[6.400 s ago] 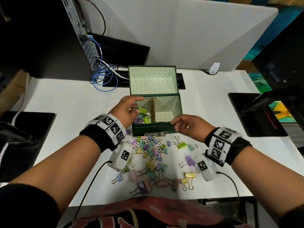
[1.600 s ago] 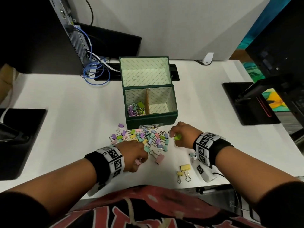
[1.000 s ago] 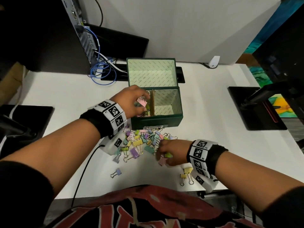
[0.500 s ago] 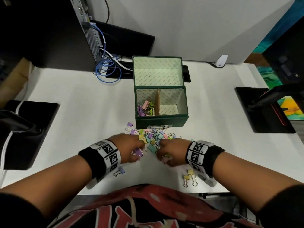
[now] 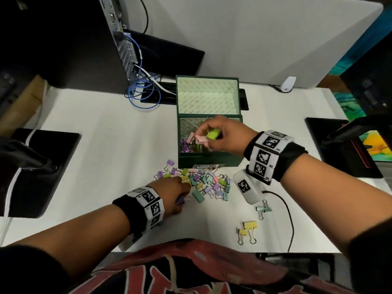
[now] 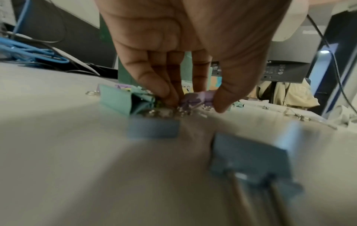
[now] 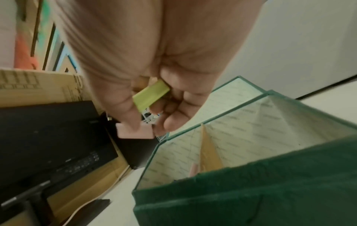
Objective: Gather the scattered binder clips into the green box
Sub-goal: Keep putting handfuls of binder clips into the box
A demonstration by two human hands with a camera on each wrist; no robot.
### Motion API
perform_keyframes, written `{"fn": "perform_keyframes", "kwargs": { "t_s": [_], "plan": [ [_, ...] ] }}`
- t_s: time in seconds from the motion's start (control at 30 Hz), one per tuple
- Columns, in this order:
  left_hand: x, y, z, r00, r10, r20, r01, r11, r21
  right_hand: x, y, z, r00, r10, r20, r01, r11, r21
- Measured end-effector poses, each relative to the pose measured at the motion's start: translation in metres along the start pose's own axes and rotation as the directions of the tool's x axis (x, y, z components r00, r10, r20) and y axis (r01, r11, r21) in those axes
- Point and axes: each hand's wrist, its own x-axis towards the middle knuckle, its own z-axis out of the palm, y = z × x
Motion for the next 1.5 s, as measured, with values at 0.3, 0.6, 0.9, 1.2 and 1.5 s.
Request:
{"fn": "perform_keyframes", "kwargs": {
  "t_s": [0.3,0.6,0.9,1.2,1.5],
  "plan": [
    [-0.01,-0.007,-0.004,0.994,0.032,-0.101,-0.057,0.965,-0.257,0.016,0.013,0.02,0.997,0.073,0.0,-0.073,0.994,0.077],
    [-0.007,-0.008,-0.089,0.846,-0.129,-0.517,-0.186,0.838,-0.513,-0.014,0.034,0.02,0.999,0.009,-0.038,-0.006,0.996,0.086],
    [0.016,-0.008,-0.097,0.802,-0.1,-0.589,-0.23,0.858,-0.459,-0.031,0.039,0.045,0.963,0.044,0.266,-0.004,0.989,-0.146],
    [-0.025,-0.045,-0.039,0.942,-0.189,-0.276,0.079,0.928,-0.365,-0.025,0.039,0.08,0.906,0.021,0.422,0.147,0.921,-0.361],
    [-0.029,-0.04,-0.005,0.972,-0.233,-0.033,0.221,0.952,-0.211,-0.022,0.045,0.098,0.913,-0.023,0.407,0.209,0.884,-0.418]
  ]
}}
